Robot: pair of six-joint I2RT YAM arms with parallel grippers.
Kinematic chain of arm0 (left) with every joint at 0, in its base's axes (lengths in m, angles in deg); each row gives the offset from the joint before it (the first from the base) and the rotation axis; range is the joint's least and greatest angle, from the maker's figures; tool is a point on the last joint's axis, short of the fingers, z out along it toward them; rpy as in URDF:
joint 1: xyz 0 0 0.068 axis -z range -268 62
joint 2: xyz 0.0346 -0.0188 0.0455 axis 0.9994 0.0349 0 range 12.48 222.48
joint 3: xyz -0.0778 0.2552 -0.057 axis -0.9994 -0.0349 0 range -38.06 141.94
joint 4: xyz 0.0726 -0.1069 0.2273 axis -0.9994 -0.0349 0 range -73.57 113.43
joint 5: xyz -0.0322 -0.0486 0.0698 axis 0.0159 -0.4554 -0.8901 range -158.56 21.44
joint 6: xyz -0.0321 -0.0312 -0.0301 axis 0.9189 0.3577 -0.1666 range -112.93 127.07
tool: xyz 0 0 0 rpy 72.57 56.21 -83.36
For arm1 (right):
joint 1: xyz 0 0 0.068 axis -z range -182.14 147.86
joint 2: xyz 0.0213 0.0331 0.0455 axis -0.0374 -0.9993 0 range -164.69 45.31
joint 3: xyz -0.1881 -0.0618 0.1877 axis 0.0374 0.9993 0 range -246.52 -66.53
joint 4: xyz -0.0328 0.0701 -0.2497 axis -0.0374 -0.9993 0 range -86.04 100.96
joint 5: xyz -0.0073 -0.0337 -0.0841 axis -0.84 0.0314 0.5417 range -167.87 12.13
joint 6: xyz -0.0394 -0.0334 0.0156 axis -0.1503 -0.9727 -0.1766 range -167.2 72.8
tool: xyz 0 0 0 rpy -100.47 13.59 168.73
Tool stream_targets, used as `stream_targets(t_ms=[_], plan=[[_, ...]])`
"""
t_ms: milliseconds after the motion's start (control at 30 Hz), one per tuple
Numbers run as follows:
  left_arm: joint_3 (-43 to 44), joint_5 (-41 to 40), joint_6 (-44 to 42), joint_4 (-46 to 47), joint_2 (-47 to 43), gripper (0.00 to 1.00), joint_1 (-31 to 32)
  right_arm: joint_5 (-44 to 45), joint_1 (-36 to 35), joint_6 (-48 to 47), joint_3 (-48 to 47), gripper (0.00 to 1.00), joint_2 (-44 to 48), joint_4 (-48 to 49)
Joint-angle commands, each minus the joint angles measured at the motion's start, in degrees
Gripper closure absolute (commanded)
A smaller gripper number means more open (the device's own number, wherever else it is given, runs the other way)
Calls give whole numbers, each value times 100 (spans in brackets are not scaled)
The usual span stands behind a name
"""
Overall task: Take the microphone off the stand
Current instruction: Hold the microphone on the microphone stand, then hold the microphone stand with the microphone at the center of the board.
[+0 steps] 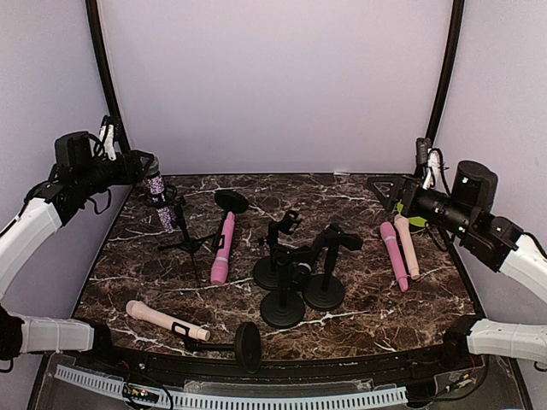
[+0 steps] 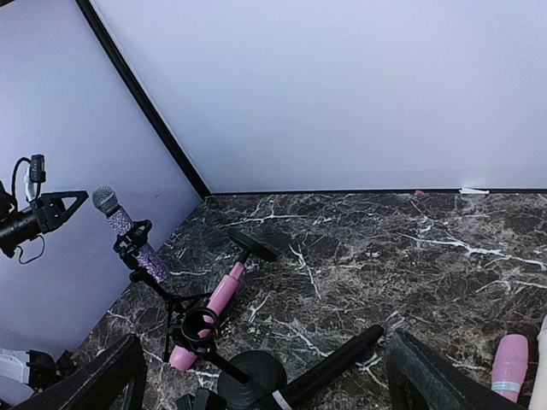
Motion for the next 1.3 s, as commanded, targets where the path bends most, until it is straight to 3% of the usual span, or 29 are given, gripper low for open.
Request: stream_targets(t_ms=[0, 233, 433, 633, 900, 1100, 1267], plan=[[307, -257, -334, -766, 394, 22, 7, -201, 31, -11, -130, 1, -148, 270], [428, -53, -671, -905, 924, 23, 7, -310, 34, -141, -332, 1, -402, 262], [291, 288, -1061, -549, 944, 33, 11, -538, 15, -210, -541, 1, -709, 270], [-15, 535, -914, -59, 743, 67, 7, -673, -89, -270, -874, 1, -1088, 472], [-216, 973, -760, 328, 560, 97, 8, 111, -1039, -805, -1989, 2, -2130, 66], [-541, 1736, -387, 724, 527, 100, 15, 651, -1727, -1105, -3028, 3, -3189, -273], [-614, 1915, -288, 790, 572, 100, 37, 1006, -2169, -1228, -3992, 3, -4096, -503]])
